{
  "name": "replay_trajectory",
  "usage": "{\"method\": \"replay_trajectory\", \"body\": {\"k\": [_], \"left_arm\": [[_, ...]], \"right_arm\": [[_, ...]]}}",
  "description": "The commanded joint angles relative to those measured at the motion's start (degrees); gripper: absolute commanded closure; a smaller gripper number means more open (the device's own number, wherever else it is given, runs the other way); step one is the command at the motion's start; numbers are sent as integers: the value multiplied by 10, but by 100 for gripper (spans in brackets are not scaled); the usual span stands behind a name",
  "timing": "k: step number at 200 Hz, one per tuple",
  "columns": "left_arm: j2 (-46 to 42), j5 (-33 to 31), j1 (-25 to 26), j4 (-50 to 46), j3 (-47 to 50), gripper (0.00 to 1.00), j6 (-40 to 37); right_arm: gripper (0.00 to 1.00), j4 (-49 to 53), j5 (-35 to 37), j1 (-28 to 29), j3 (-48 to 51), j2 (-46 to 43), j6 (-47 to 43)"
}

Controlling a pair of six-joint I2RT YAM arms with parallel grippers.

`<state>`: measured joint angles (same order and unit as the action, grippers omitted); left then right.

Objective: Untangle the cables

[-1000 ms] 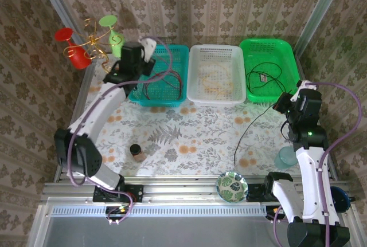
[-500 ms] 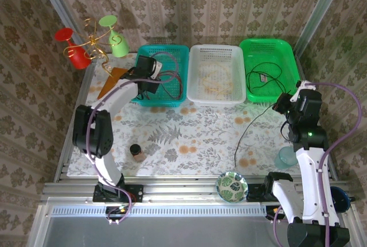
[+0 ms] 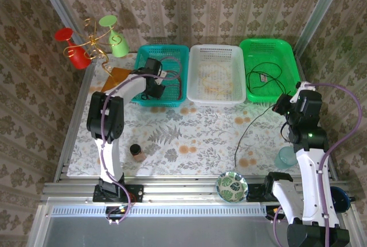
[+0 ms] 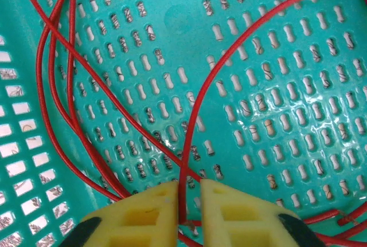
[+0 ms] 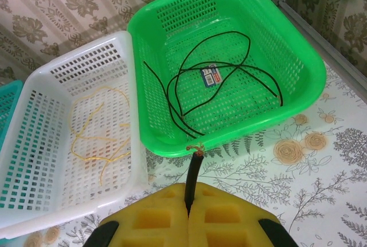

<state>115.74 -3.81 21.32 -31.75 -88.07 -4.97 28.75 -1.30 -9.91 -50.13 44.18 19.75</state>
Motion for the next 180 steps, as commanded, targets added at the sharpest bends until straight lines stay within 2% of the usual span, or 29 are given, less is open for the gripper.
{"method": "replay_trajectory", "body": {"k": [1, 34, 61, 105, 133, 135, 180], "left_arm": [[-47, 13, -4, 1, -8, 55, 13], [-111, 13, -3, 35, 12, 28, 16], [-167, 18, -3, 60, 32, 20, 21], [-250, 40, 16, 104, 75, 18, 30], [-296, 44, 44, 144, 123, 18, 43], [-298, 43, 58, 148, 127, 18, 45], [-341, 39, 121, 245, 227, 17, 93]], "right_arm": [[100, 11, -14, -1, -25, -8, 1], [100, 17, -20, 0, -53, -7, 3], [100, 17, -24, 1, -84, -4, 10], [100, 3, -26, 1, -154, 17, 17], [100, -23, -24, 1, -212, 47, 16], [100, -24, -24, 1, -218, 50, 15], [100, -143, -57, 2, -287, 110, -14]]}}
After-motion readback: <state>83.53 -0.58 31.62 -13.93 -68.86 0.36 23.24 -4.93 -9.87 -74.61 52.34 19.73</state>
